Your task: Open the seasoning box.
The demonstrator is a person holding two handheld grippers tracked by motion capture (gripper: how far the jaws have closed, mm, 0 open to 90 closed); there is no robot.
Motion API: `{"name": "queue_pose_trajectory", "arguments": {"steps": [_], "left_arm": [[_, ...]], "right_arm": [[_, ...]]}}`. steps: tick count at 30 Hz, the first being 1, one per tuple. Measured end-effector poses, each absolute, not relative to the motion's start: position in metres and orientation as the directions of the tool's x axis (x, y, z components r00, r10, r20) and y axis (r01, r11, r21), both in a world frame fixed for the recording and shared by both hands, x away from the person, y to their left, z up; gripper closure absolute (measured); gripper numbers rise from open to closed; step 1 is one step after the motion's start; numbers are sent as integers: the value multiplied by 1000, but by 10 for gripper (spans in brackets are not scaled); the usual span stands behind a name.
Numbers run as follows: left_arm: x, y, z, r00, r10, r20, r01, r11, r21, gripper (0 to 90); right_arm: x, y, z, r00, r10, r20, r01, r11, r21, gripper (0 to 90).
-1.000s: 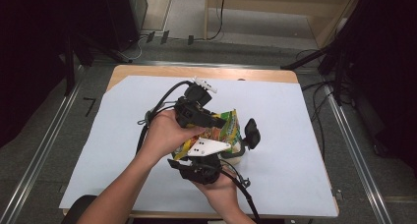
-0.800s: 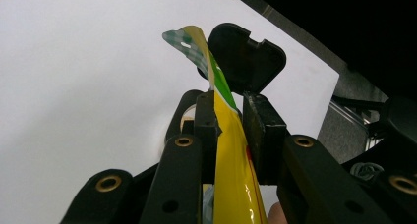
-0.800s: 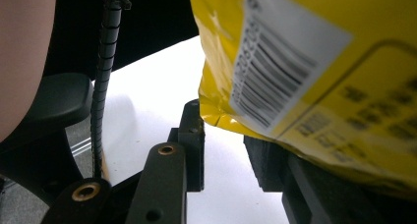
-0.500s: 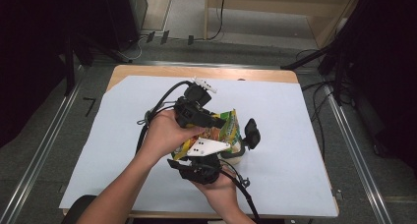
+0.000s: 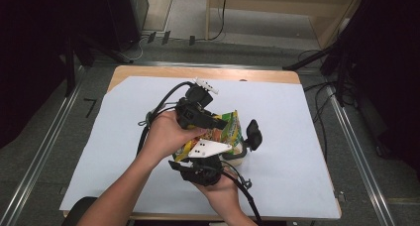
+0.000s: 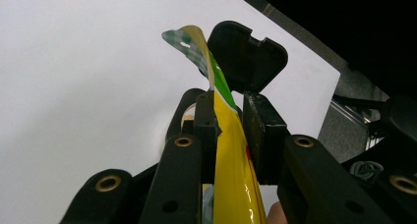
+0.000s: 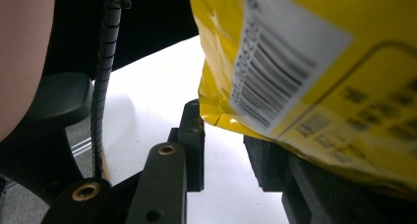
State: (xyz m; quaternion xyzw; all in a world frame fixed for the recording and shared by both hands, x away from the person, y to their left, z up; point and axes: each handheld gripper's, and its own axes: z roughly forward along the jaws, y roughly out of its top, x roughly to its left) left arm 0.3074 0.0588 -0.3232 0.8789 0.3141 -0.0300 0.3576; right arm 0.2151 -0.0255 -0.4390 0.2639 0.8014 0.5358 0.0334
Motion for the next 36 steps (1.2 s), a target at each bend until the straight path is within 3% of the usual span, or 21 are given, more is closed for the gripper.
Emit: {"name": "queue_pose_trajectory", "arguments": {"steps": [36], "left_arm": [[312, 60, -325, 800, 540, -263, 562, -520, 643, 774]], "right_arm": [[223, -25, -441, -850, 487, 201, 377, 296, 878, 711]]}}
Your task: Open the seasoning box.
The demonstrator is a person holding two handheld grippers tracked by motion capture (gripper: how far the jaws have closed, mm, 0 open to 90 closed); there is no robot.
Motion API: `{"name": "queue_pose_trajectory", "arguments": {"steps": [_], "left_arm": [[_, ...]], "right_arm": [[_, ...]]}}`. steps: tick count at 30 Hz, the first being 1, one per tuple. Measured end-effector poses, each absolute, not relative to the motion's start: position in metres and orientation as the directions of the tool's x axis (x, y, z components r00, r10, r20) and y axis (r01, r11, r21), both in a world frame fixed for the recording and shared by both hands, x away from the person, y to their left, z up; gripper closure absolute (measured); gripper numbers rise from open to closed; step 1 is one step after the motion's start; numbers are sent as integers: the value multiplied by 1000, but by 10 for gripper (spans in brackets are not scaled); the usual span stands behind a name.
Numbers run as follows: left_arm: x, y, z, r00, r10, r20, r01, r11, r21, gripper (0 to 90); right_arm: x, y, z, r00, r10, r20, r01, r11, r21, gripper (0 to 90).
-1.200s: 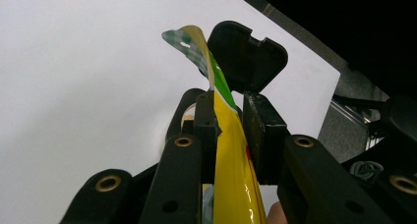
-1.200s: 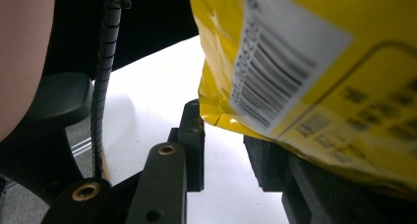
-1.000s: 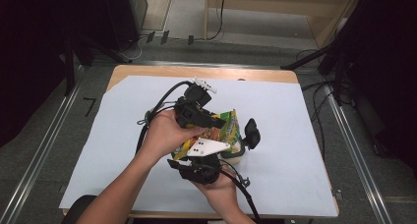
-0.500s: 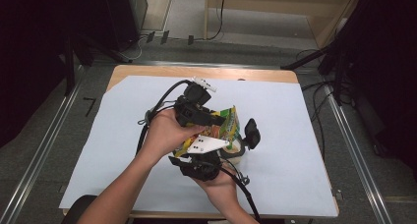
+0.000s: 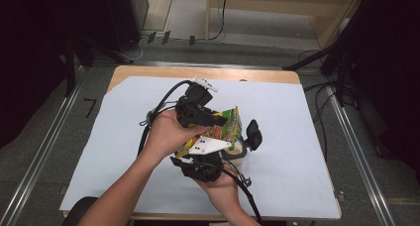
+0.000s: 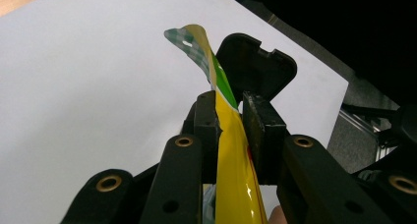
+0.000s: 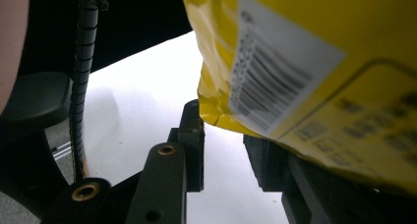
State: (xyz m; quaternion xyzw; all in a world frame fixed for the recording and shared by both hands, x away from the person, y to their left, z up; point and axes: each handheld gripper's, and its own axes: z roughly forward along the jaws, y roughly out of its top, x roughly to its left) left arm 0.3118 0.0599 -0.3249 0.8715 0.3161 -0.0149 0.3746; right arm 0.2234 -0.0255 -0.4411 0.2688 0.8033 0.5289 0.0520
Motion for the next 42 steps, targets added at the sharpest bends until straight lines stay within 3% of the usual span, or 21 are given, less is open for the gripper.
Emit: {"name": "queue_pose_trajectory", "arguments": {"steps": [32, 42], "left_arm": [[314, 62, -326, 790, 544, -283, 580, -514, 632, 770], [311, 61, -323, 786, 548, -285, 587, -517, 623, 767]], "right_arm": [[222, -25, -439, -853, 483, 199, 378, 306, 874, 710], [217, -24, -436, -854, 459, 244, 399, 278, 874, 715]]}}
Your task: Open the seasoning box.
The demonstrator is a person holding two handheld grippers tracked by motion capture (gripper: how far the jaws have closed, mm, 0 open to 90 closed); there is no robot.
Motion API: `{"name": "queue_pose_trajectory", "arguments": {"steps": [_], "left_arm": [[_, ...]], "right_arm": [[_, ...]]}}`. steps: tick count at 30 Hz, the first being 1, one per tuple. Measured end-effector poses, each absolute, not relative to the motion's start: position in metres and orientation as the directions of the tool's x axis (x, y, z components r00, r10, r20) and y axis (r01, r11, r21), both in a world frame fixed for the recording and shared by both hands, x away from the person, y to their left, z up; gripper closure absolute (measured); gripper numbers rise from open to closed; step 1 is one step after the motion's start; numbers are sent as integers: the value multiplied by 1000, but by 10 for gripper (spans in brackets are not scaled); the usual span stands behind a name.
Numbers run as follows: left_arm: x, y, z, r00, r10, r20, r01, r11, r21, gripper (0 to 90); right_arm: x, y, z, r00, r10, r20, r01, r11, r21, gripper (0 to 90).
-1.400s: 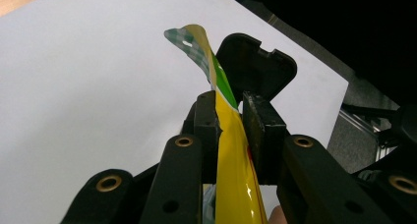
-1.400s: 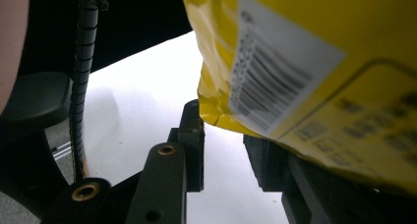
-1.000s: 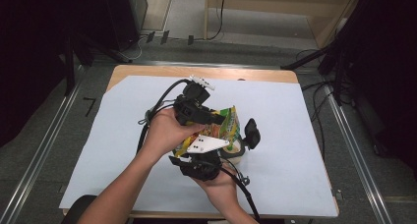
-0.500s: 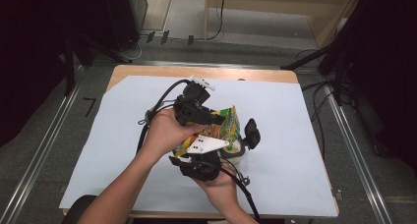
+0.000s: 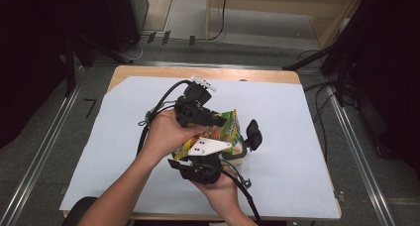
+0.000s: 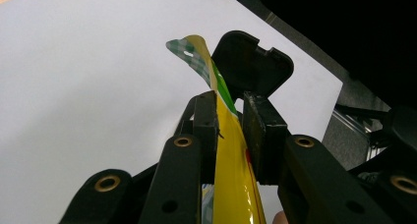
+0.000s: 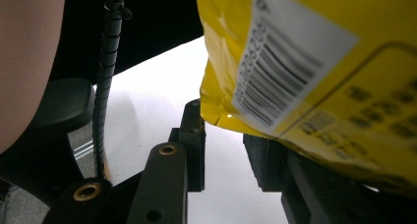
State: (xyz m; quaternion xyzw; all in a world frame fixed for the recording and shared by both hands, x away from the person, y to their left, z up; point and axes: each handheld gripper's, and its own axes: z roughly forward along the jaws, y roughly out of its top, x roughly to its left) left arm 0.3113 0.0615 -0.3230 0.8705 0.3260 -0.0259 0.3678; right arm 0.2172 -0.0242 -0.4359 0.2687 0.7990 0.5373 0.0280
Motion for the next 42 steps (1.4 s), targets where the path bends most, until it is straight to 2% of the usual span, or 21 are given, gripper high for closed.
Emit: {"name": "queue_pose_trajectory", "arguments": {"steps": [42], "left_arm": [[311, 61, -324, 789, 544, -286, 583, -517, 626, 766]], "right_arm": [[217, -24, -436, -856, 460, 235, 393, 286, 874, 717]]}}
